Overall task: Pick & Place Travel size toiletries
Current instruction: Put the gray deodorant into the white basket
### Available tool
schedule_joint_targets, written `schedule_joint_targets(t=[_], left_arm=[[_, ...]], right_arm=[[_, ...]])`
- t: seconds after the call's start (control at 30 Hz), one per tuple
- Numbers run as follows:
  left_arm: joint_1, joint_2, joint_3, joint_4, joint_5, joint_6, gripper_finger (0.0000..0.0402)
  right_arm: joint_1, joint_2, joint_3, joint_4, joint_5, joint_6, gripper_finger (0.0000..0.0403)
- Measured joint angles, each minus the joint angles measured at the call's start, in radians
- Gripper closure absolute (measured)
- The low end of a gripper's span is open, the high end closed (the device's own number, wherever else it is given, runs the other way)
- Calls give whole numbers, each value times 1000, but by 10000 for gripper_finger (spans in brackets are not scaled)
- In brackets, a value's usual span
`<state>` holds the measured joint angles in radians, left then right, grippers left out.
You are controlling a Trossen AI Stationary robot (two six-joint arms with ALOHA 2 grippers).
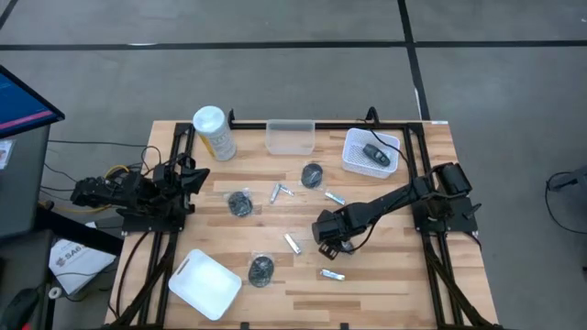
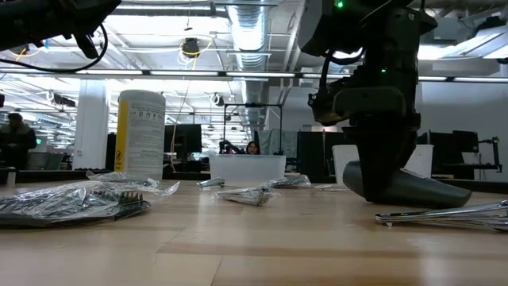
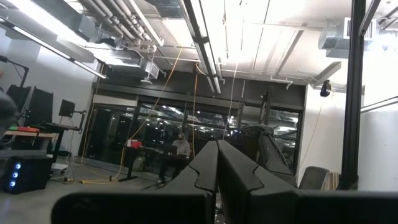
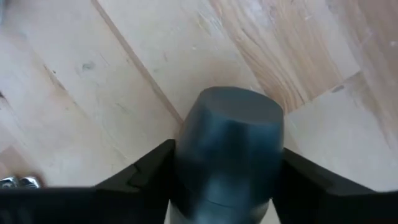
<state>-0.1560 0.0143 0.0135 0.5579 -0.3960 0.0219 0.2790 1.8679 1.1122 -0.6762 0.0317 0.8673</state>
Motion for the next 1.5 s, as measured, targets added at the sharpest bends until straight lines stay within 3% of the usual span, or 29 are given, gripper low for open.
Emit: schedule_joint_targets(t=[0.33, 0.7, 0.9, 1.07, 1.5], left_arm=[[0, 0, 0, 0, 0, 0, 400], [0, 0, 0, 1, 0, 0, 400], [0, 0, 0, 3, 0, 0, 400], [0, 0, 0, 4, 0, 0, 400], [0, 0, 0, 0, 0, 6, 400]], right_arm=[[-15, -60, 3, 7, -19, -31, 203], [-94, -482, 78, 51, -46, -60, 203], [-121, -653, 107, 232, -62, -87, 203], [-122, -717, 108, 406, -119, -105, 203], [-58, -677, 108, 1038, -463, -112, 203]])
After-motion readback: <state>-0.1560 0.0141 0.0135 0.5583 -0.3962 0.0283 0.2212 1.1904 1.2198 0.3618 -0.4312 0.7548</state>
